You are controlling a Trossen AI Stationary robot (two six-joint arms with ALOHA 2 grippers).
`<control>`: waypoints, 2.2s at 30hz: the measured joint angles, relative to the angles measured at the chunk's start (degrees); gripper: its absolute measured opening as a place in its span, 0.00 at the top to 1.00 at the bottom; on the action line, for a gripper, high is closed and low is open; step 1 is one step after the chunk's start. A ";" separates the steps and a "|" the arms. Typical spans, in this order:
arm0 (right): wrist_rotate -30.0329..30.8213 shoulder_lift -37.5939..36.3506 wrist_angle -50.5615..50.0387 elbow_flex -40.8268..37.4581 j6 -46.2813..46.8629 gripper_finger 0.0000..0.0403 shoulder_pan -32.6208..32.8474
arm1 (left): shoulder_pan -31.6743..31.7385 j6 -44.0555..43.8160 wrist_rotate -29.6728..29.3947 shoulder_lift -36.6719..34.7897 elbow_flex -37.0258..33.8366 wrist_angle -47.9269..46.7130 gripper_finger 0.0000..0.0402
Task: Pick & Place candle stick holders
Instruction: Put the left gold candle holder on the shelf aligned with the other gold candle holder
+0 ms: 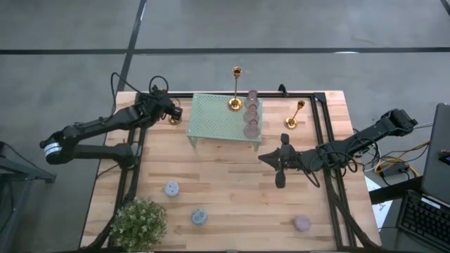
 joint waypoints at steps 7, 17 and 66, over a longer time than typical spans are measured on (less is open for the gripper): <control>0.01 0.00 0.00 0.00 0.00 0.98 -0.01 | 0.02 0.53 0.39 0.06 -0.02 0.65 0.70; 0.03 0.00 -0.02 0.00 0.00 0.98 0.01 | 0.03 1.54 0.65 -0.18 -0.11 2.30 0.94; 0.60 0.00 0.10 -0.63 0.68 0.98 -0.01 | -23.26 6.53 15.78 1.76 22.88 7.58 0.95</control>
